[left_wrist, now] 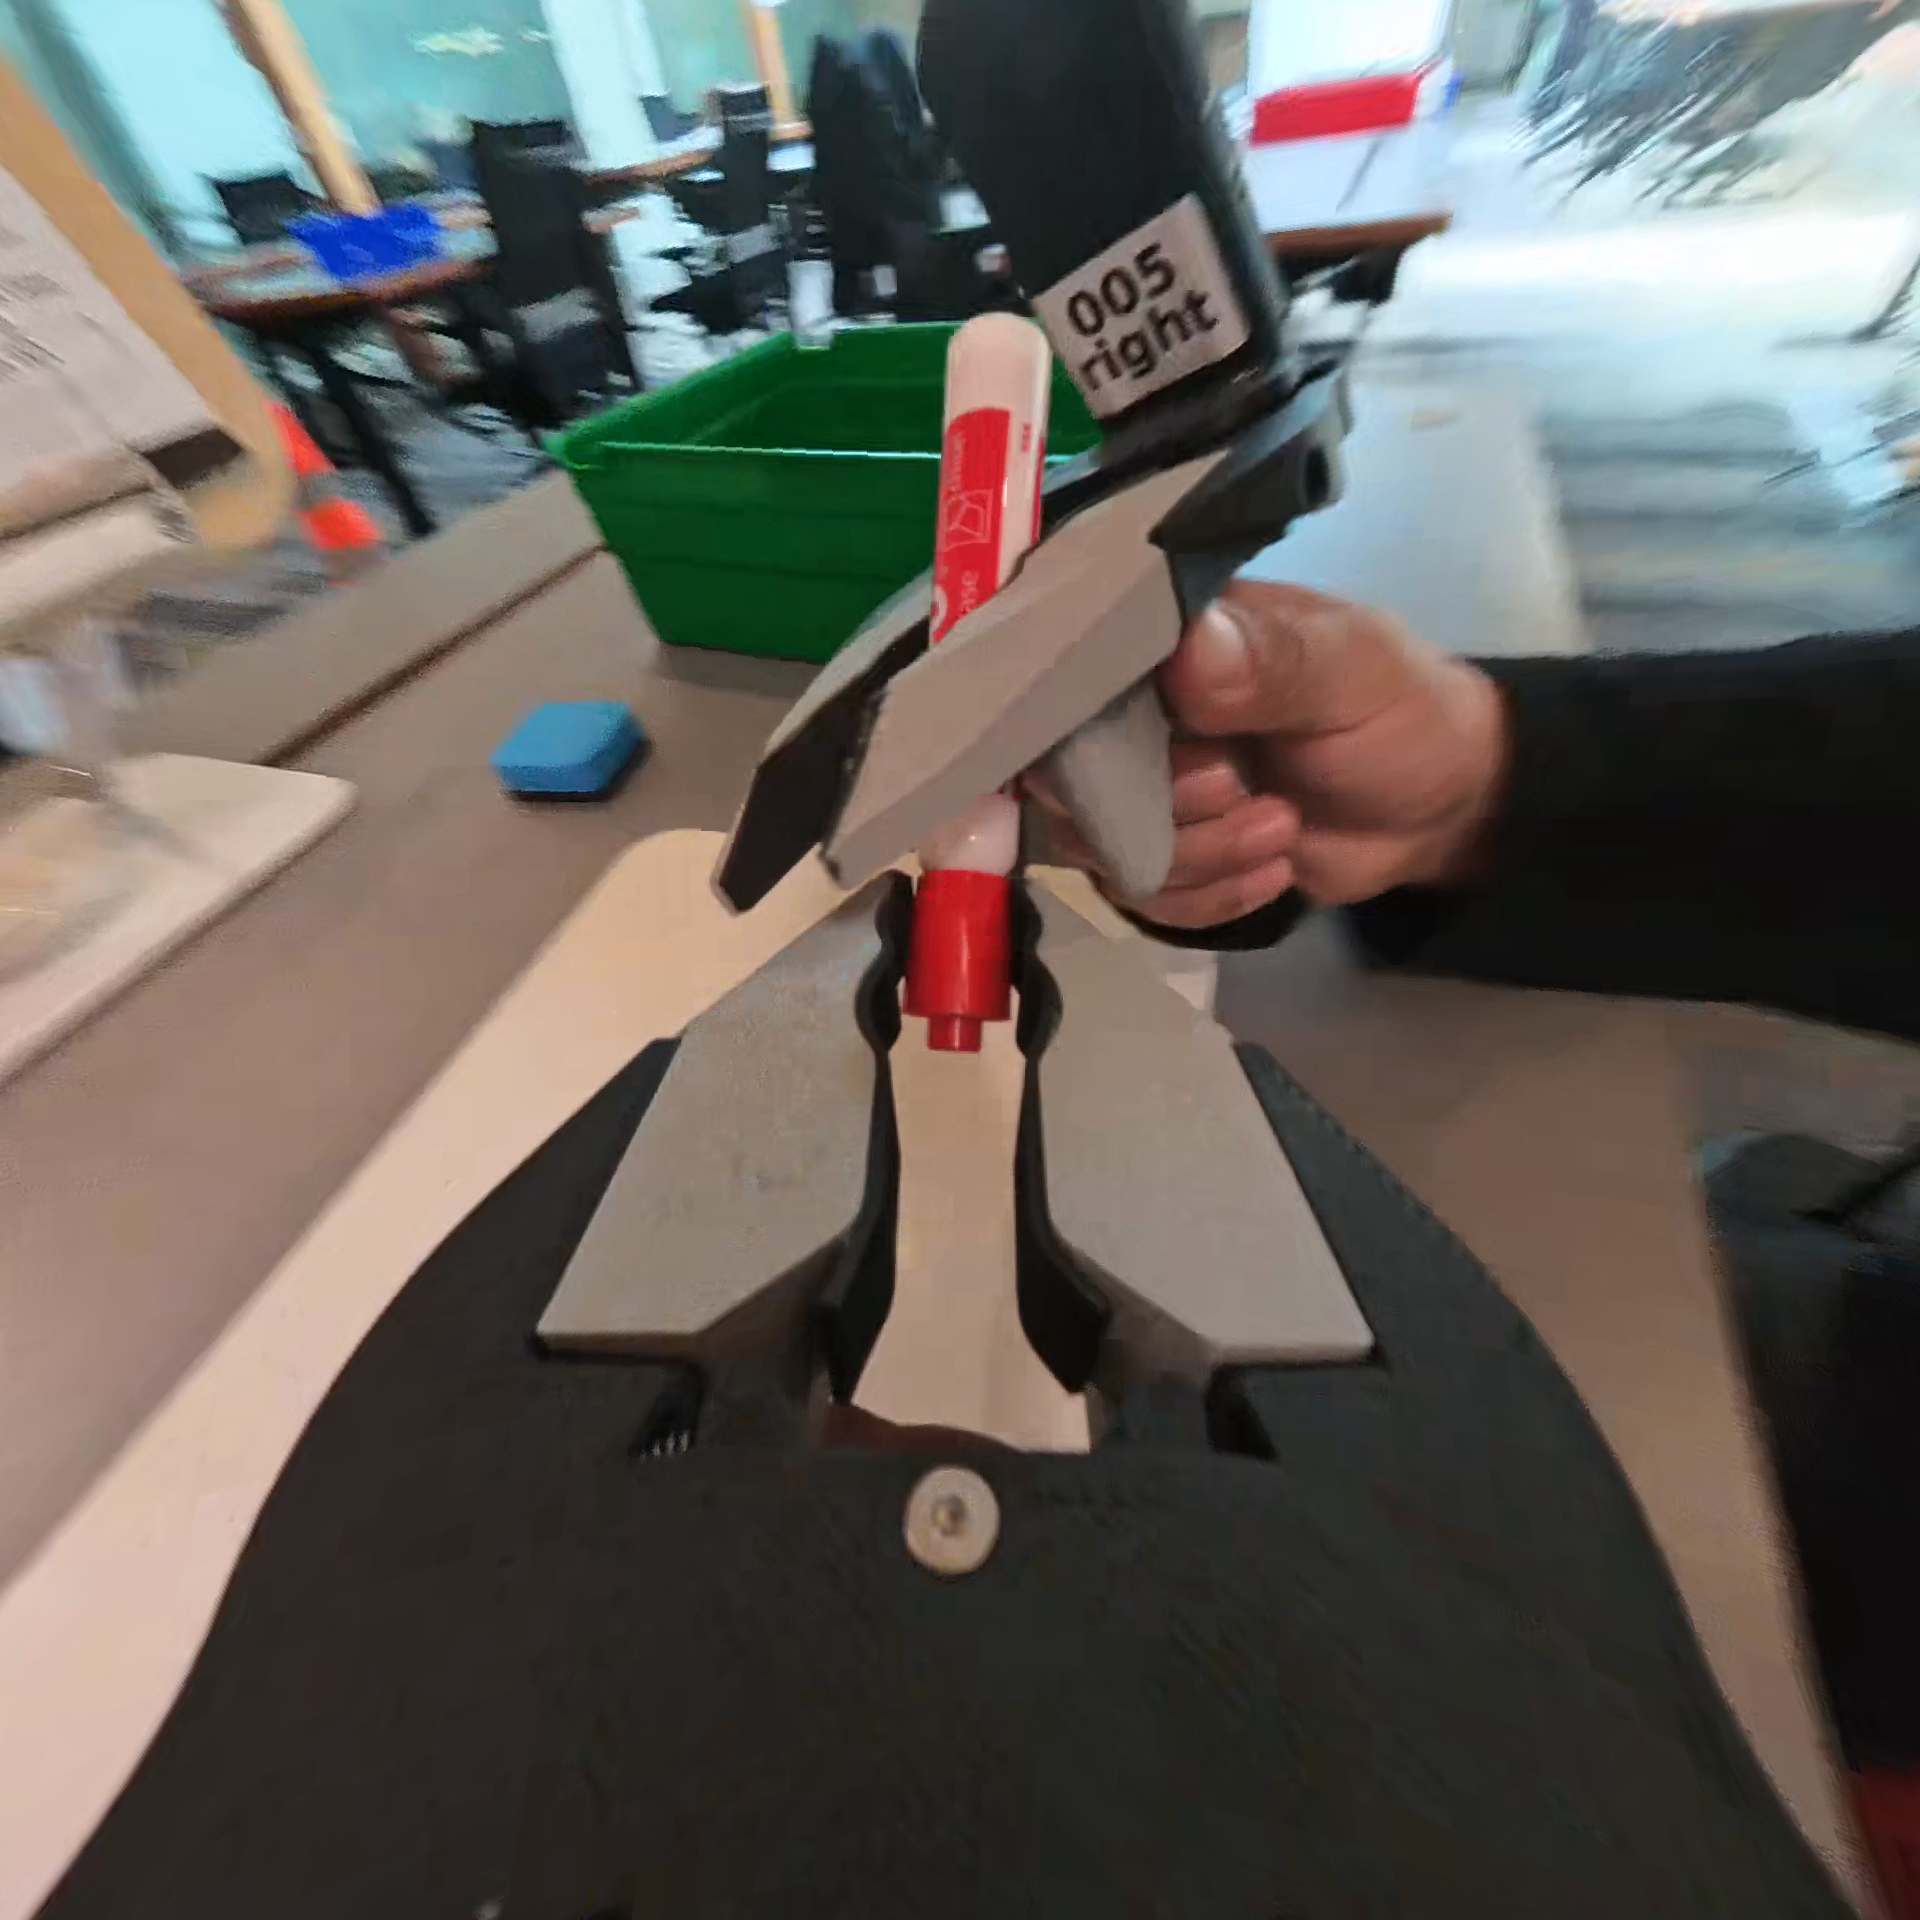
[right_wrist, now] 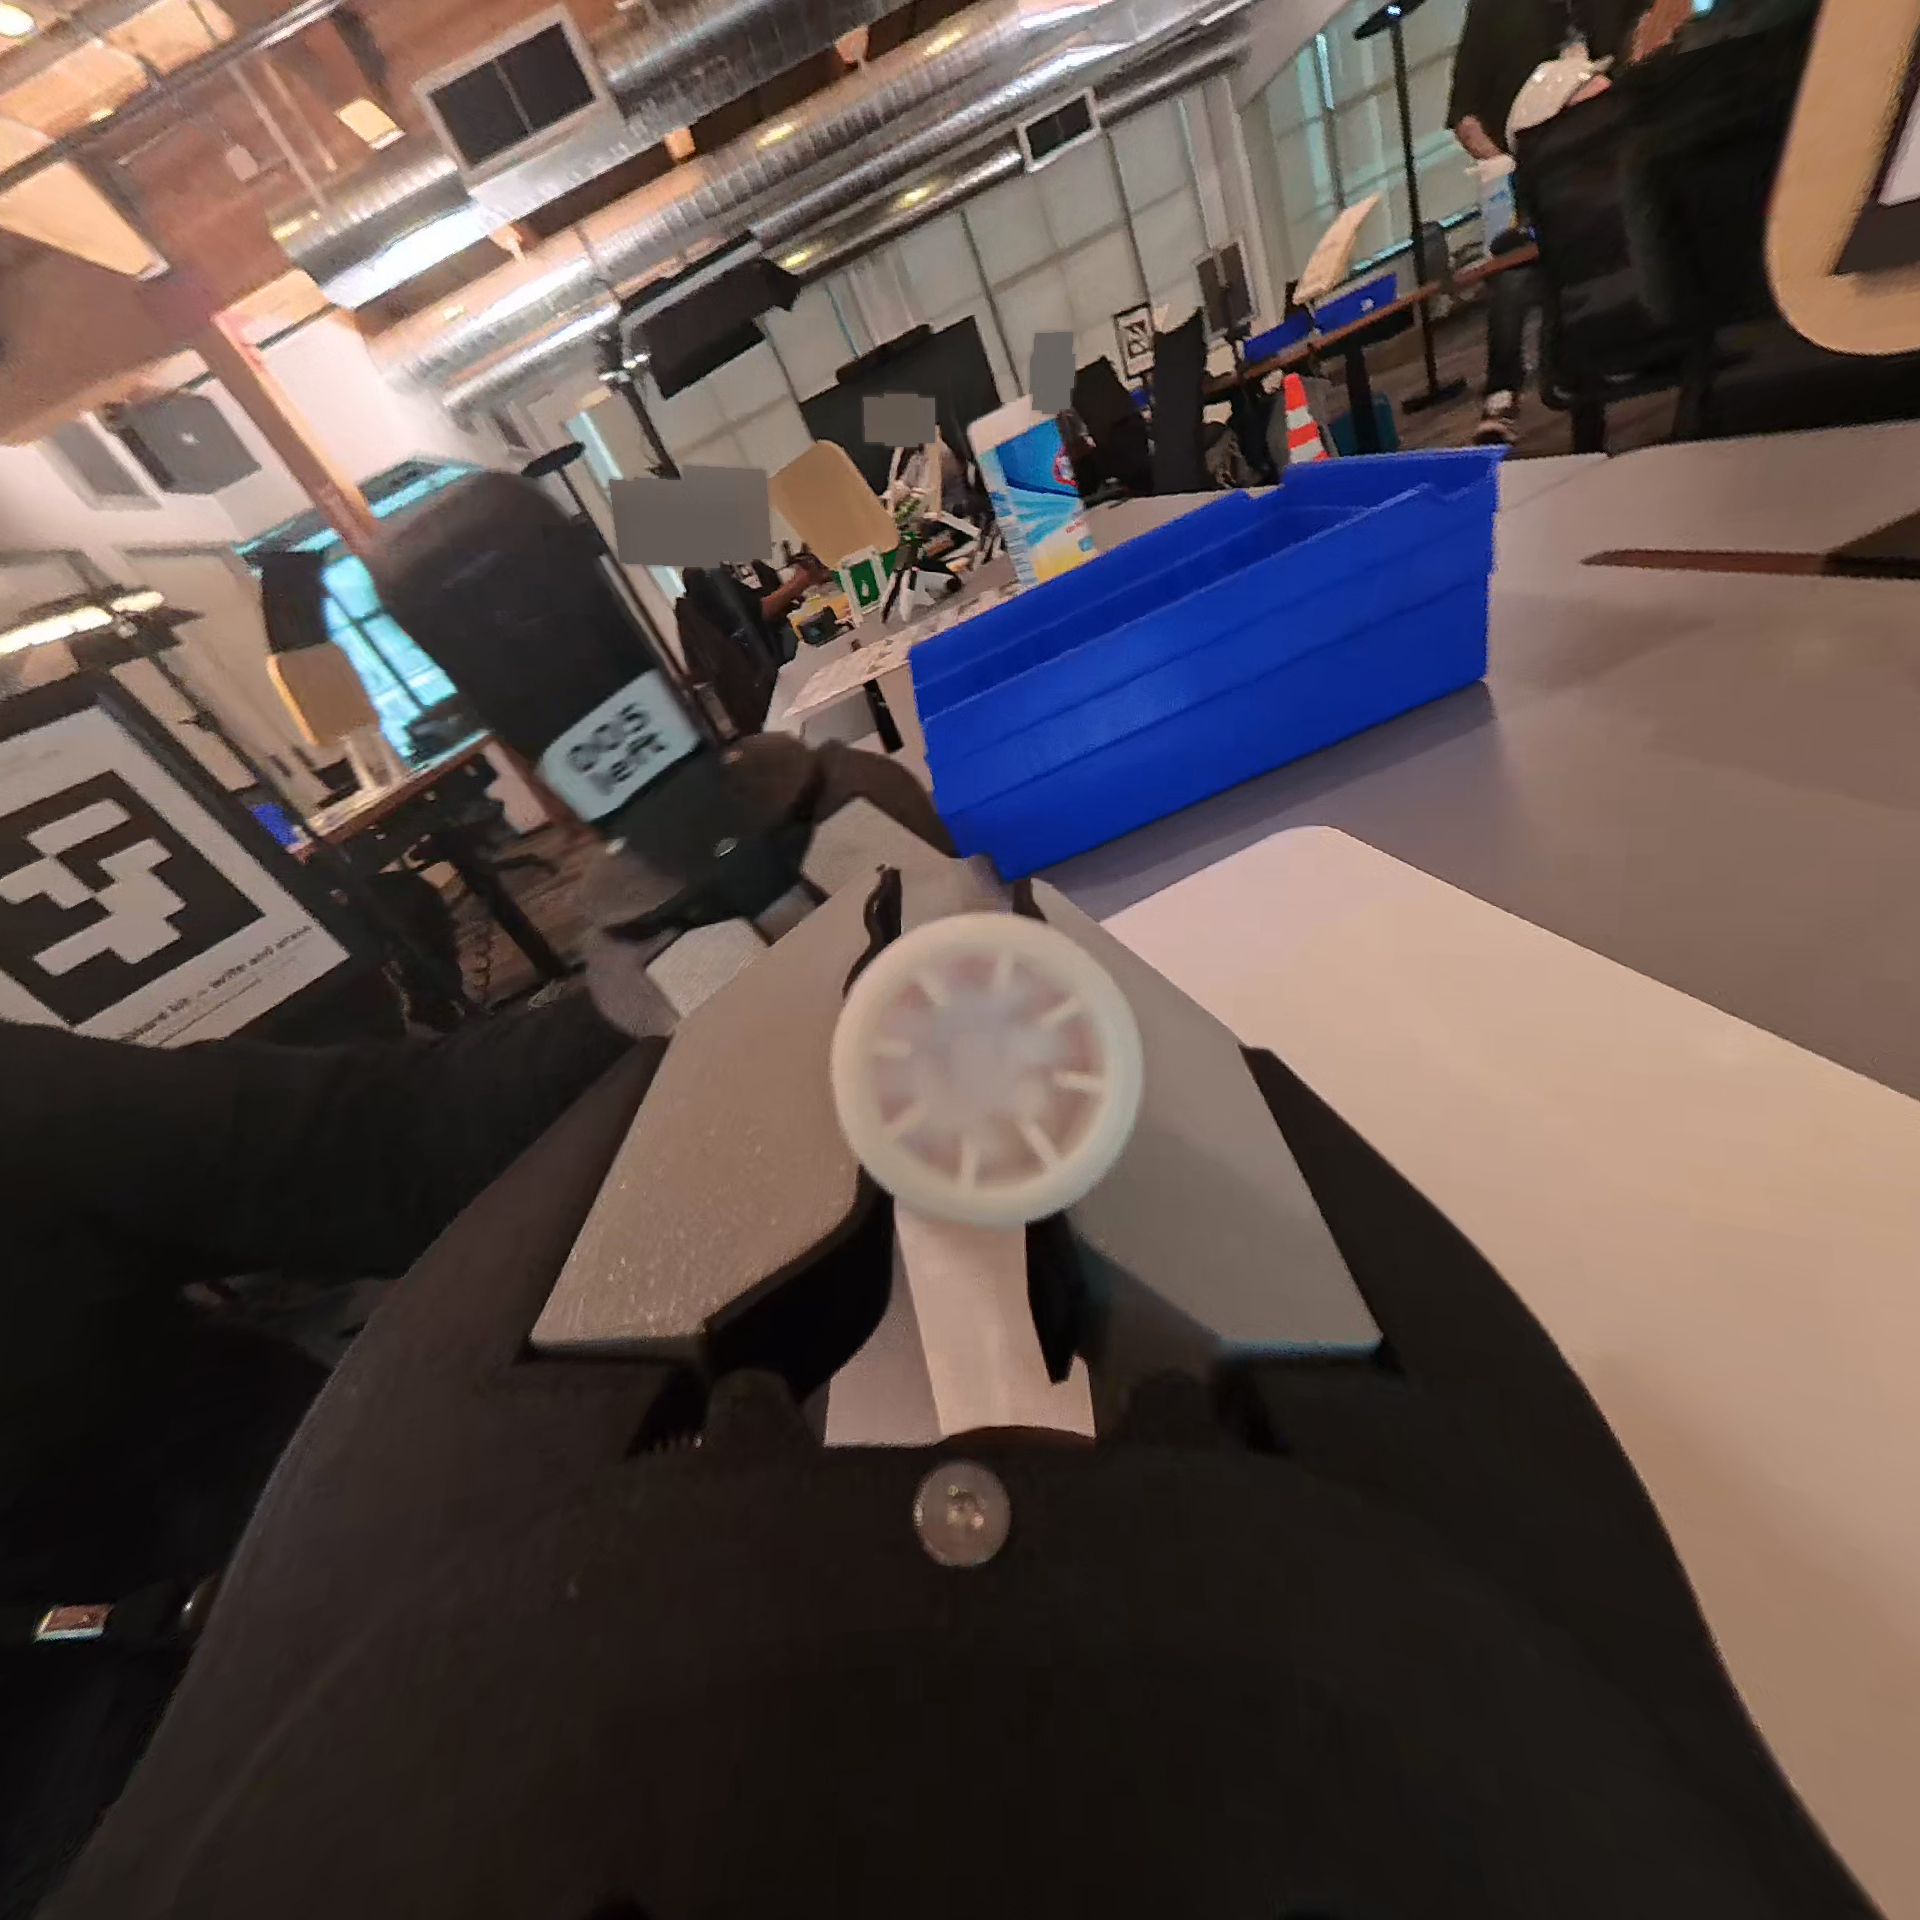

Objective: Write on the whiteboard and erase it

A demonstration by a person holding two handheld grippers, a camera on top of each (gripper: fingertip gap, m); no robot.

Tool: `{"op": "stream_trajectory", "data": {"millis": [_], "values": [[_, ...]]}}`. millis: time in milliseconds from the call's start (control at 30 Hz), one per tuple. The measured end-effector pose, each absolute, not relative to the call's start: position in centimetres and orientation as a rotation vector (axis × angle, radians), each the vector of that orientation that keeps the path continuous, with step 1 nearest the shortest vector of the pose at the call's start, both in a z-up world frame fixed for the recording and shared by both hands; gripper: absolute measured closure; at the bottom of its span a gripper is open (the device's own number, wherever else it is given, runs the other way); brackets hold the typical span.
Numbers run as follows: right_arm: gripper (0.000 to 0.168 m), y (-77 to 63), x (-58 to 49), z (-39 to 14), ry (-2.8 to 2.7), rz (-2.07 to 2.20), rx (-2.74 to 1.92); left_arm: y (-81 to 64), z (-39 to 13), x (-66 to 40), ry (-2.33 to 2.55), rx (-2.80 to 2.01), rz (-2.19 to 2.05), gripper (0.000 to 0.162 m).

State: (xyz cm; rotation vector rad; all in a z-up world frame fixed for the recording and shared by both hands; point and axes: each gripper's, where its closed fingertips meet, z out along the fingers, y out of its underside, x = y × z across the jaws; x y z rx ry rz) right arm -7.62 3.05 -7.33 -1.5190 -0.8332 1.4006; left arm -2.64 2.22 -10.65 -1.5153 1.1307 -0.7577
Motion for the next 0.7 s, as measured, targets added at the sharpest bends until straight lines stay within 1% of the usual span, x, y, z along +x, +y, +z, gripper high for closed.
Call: {"op": "stream_trajectory", "data": {"millis": [33,133,200,267,300,367,467,600,633,667,700], "values": [[0.149,2.3,-7.9,-7.0,-0.871,1.417,-1.485,1.2,-10.5,-2.6,1.141,-1.536,-0.905,0.145],[0.15,-1.0,-8.8,-5.8,-1.031,1.466,-1.346,-2.5,-9.3,-3.2,1.14,-1.585,-1.516,0.146],[0.148,-1.6,-9.1,-5.8,-1.067,1.466,-1.335,-3.1,-9.0,-3.6,1.125,-1.586,-1.677,0.146],[0.149,-1.1,-9.1,-6.0,-1.046,1.466,-1.357,-2.6,-9.1,-3.5,1.104,-1.578,-1.658,0.146],[0.149,-0.8,-8.9,-6.0,-1.03,1.464,-1.365,-2.1,-9.2,-3.3,1.106,-1.561,-1.589,0.146],[0.149,0.3,-8.6,-6.3,-0.98,1.428,-1.403,-0.7,-9.7,-3.0,1.133,-1.542,-1.324,0.146],[0.149,2.3,-8.3,-7.6,-0.898,1.375,-1.516,2.1,-11.0,-3.3,1.185,-1.476,-0.767,0.146],[0.149,4.1,-7.7,-8.3,-0.777,1.411,-1.597,4.7,-10.8,-3.7,1.211,-1.213,-0.027,0.146],[0.149,4.2,-7.5,-8.3,-0.771,1.409,-1.598,4.8,-10.7,-3.7,1.223,-1.169,0.074,0.146],[0.149,4.1,-7.4,-8.2,-0.778,1.408,-1.591,4.8,-10.7,-3.6,1.222,-1.165,0.079,0.146],[0.149,3.9,-7.4,-8.1,-0.79,1.407,-1.579,4.5,-10.6,-3.5,1.209,-1.198,-0.007,0.146]]}}
